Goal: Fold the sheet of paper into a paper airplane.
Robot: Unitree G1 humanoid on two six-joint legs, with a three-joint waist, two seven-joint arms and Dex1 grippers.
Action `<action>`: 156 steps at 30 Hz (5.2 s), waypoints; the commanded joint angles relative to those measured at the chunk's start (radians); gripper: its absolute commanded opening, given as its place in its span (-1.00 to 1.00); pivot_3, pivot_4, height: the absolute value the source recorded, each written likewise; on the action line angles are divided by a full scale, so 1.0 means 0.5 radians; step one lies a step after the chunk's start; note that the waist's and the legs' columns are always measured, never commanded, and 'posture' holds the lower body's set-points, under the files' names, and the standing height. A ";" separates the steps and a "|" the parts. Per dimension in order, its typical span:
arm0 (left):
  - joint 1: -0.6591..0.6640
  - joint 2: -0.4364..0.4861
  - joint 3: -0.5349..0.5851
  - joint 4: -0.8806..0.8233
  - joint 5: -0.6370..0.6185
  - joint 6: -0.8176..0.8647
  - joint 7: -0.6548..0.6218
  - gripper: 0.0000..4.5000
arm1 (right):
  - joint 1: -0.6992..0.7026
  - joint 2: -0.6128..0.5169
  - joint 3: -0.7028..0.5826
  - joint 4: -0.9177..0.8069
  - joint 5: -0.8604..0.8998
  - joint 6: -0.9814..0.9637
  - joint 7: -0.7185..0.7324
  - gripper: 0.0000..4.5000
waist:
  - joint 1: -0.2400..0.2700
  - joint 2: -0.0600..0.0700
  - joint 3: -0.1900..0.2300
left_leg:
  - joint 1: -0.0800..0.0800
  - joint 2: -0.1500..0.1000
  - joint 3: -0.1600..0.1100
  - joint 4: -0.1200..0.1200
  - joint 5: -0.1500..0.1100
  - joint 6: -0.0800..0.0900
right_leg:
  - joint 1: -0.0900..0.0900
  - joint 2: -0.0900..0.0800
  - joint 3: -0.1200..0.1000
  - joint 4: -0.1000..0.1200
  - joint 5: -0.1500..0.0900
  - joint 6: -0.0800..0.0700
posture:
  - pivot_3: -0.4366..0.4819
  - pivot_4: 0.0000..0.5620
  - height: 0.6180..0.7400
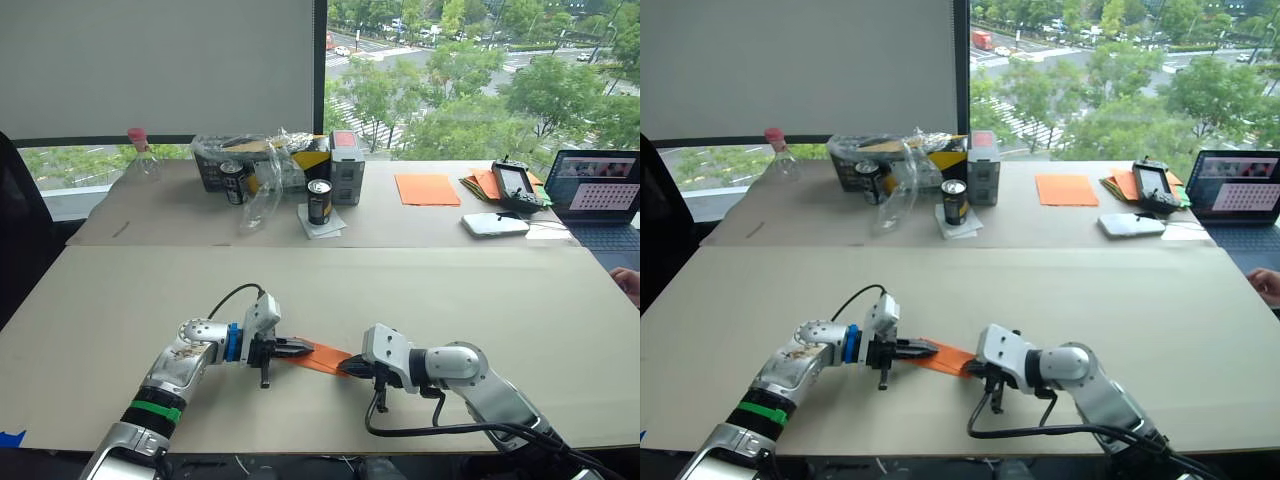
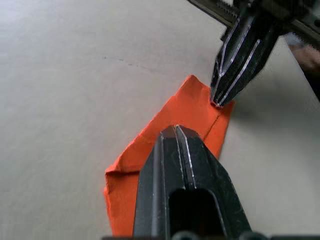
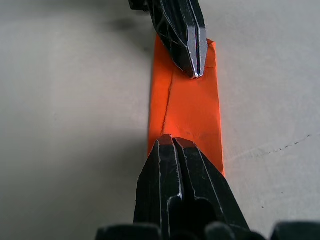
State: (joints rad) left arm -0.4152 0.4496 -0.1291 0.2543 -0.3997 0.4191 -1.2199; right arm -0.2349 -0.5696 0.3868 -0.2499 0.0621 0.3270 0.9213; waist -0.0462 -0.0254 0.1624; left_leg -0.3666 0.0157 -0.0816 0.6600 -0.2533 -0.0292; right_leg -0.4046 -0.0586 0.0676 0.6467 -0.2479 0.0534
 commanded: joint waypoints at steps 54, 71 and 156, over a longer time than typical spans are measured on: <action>0.661 0.693 0.331 -1.249 -0.436 0.487 0.036 -1.00 | -0.508 0.031 0.011 -0.355 0.413 0.904 0.012 -0.98 | 0.010 -0.003 0.016 | -0.036 -0.002 0.000 -0.002 0.002 -0.004 | -0.037 -0.004 0.000 0.000 0.010 -0.019 | -0.05 -0.47 0.67; 0.700 0.645 0.351 -1.253 -0.408 0.347 0.214 -1.00 | -0.928 0.082 -0.199 0.213 0.348 0.673 -0.026 -0.98 | 0.005 -0.003 0.016 | -0.036 -0.001 0.000 -0.002 0.002 -0.003 | -0.039 -0.002 -0.001 0.002 0.011 -0.020 | -0.05 -0.47 0.67; 0.160 0.330 0.330 -0.649 -0.231 0.142 0.437 -1.00 | -1.634 -0.469 -0.971 2.076 0.013 0.490 -0.758 0.66 | -0.040 0.009 0.022 | -0.038 -0.004 0.005 0.001 0.002 -0.003 | -0.039 -0.004 0.004 0.004 0.015 -0.020 | -0.05 -0.47 0.67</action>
State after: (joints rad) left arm -0.3185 0.6154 0.0190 -0.0622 -0.4981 0.4702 -1.0078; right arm -1.0550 -0.7742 -0.0736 0.9038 0.0551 0.5301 0.5299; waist -0.0663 -0.0209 0.1736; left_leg -0.3855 0.0141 -0.0793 0.6606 -0.2524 -0.0304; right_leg -0.4242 -0.0604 0.0696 0.6484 -0.2406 0.0436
